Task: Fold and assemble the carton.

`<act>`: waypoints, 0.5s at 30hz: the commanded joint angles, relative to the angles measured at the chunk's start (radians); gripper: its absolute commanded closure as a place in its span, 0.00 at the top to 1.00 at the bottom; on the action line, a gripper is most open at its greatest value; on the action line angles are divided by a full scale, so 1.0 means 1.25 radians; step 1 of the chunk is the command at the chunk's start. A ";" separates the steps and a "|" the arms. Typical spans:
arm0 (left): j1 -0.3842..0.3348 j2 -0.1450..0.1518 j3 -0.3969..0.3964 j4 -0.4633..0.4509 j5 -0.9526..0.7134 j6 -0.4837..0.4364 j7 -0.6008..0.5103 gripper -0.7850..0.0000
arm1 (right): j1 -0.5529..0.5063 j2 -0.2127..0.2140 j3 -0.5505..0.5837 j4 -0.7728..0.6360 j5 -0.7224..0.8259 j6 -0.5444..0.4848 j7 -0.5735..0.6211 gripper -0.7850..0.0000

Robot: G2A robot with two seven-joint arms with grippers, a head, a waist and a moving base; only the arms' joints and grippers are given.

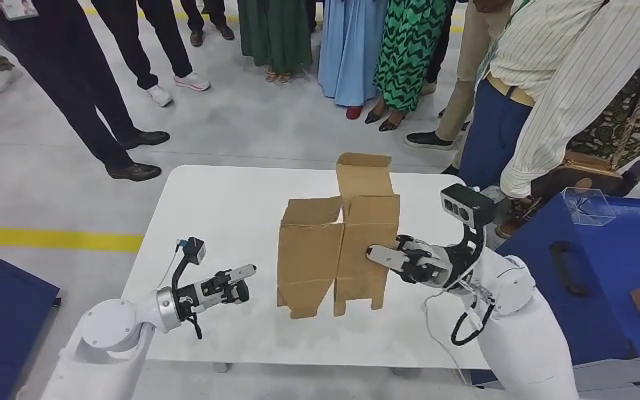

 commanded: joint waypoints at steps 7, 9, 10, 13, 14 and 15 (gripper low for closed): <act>0.000 0.000 0.000 0.000 0.000 0.000 0.000 1.00 | 0.011 -0.006 -0.060 -0.030 -0.017 -0.053 -0.067 0.00; 0.000 0.000 0.000 0.000 0.000 0.000 0.000 1.00 | 0.007 -0.006 -0.071 -0.017 0.017 -0.033 -0.072 0.00; 0.000 0.000 0.000 0.000 0.000 0.000 0.000 1.00 | 0.003 -0.005 -0.078 -0.011 0.051 -0.014 -0.070 0.00; 0.000 0.000 0.000 0.000 0.000 0.000 0.000 1.00 | -0.005 -0.004 -0.102 0.014 0.228 0.090 -0.046 0.00; 0.000 0.000 0.000 0.000 0.000 0.000 0.000 1.00 | -0.007 -0.004 -0.111 0.023 0.304 0.144 -0.030 0.00; 0.000 0.000 0.000 0.000 0.000 0.000 0.000 1.00 | -0.008 -0.005 -0.118 0.031 0.381 0.200 -0.009 0.00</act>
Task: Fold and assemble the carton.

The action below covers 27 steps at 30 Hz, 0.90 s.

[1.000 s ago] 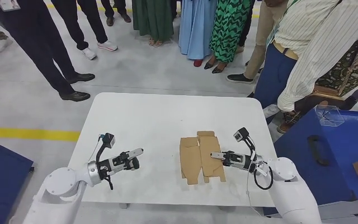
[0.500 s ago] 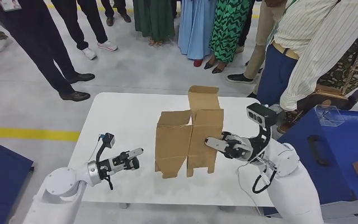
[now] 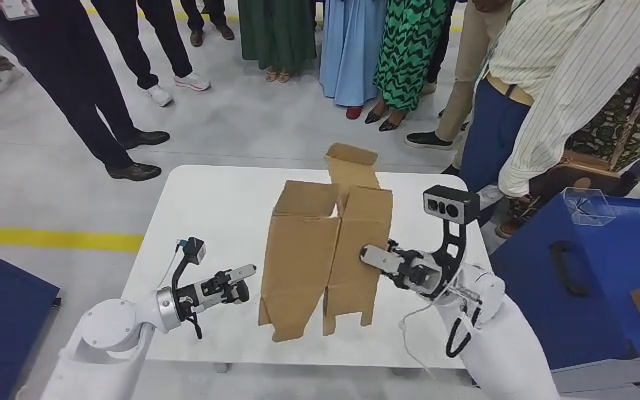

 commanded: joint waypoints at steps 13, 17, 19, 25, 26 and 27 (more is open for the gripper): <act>0.000 0.000 0.000 0.000 0.000 0.000 0.000 1.00 | -0.092 -0.007 -0.109 0.021 0.811 0.906 0.095 0.00; 0.000 0.000 0.000 0.000 0.000 0.000 0.000 1.00 | -0.116 -0.011 -0.106 -0.007 1.046 0.976 -0.068 0.00; 0.000 0.000 0.000 0.000 0.000 0.000 0.000 1.00 | -0.124 -0.013 -0.105 -0.022 1.091 0.974 -0.119 0.00; 0.000 0.000 0.000 0.000 0.000 0.000 0.000 1.00 | -0.147 -0.017 -0.097 -0.043 1.140 0.983 -0.176 0.00; 0.000 0.000 0.000 0.000 0.000 0.000 0.000 1.00 | -0.150 -0.018 -0.093 -0.045 1.135 0.983 -0.179 0.00; 0.000 0.000 0.000 0.000 0.000 0.000 0.000 1.00 | -0.150 -0.018 -0.086 -0.049 1.118 0.977 -0.174 0.00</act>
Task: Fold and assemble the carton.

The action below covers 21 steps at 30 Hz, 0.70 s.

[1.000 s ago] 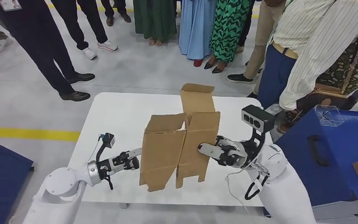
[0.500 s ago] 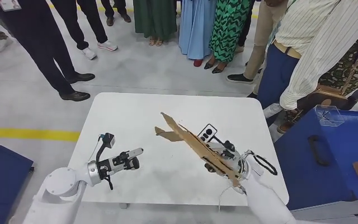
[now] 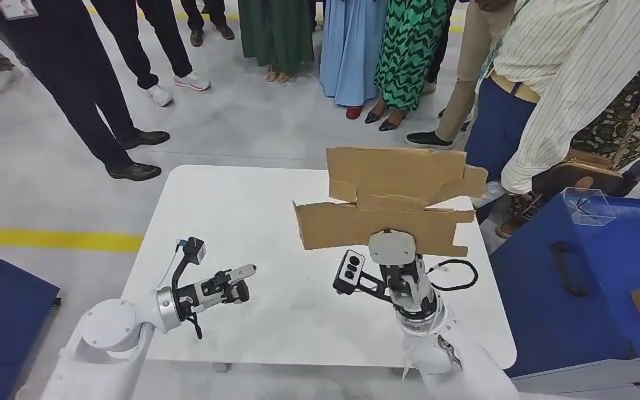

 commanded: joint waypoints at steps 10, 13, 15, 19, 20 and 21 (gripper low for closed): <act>0.000 0.000 0.000 0.000 0.000 0.000 0.000 1.00 | 0.063 -0.016 0.108 0.063 -0.658 -0.599 0.386 0.00; 0.000 0.000 0.000 0.000 0.000 0.000 0.000 1.00 | 0.094 -0.021 0.144 0.089 -0.810 -0.847 0.433 0.00; 0.000 0.000 0.000 0.000 0.000 0.000 0.000 1.00 | 0.109 -0.025 0.169 0.068 -0.923 -0.939 0.381 0.00; 0.000 0.000 0.000 0.000 0.000 0.000 0.000 1.00 | 0.099 -0.031 0.204 0.014 -1.207 -1.124 0.196 0.00; 0.000 0.000 0.000 0.000 0.000 0.000 0.000 1.00 | 0.095 -0.032 0.202 0.010 -1.267 -1.163 0.157 0.00; 0.000 0.000 0.000 0.000 0.000 0.000 0.000 1.00 | 0.096 -0.031 0.208 0.008 -1.337 -1.208 0.112 0.00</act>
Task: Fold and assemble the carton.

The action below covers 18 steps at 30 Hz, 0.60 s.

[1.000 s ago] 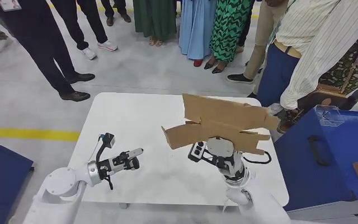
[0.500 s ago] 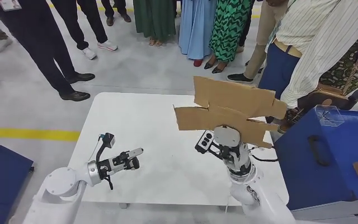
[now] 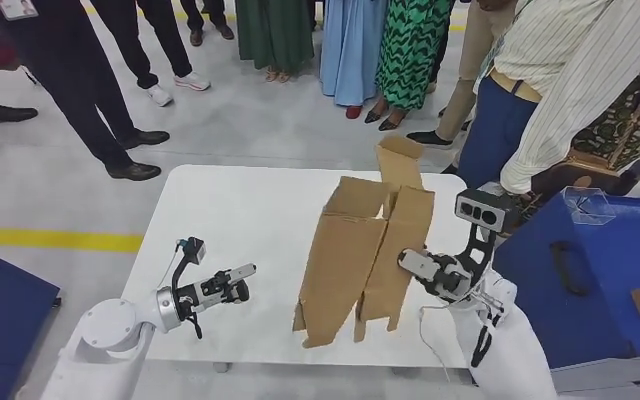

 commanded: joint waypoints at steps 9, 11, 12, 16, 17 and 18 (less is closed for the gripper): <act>0.000 0.000 0.000 0.000 0.000 0.000 0.000 1.00 | -0.004 0.002 -0.006 0.027 -0.234 -0.137 -0.151 0.00; 0.000 0.000 0.000 0.000 0.000 0.000 0.000 1.00 | -0.004 0.002 -0.006 0.027 -0.234 -0.137 -0.151 0.00; 0.000 0.000 0.000 0.000 0.000 0.000 0.000 1.00 | -0.004 0.002 -0.006 0.027 -0.234 -0.137 -0.151 0.00; 0.000 0.000 0.000 0.000 0.000 0.000 0.000 1.00 | 0.010 0.004 0.020 -0.010 -0.326 -0.137 -0.151 0.00; 0.000 0.000 0.000 0.000 0.000 0.000 0.000 1.00 | 0.007 0.003 0.038 -0.022 -0.396 -0.137 -0.155 0.00; 0.000 0.000 0.000 0.000 0.000 0.000 0.000 1.00 | 0.010 0.001 0.062 -0.039 -0.465 -0.137 -0.170 0.00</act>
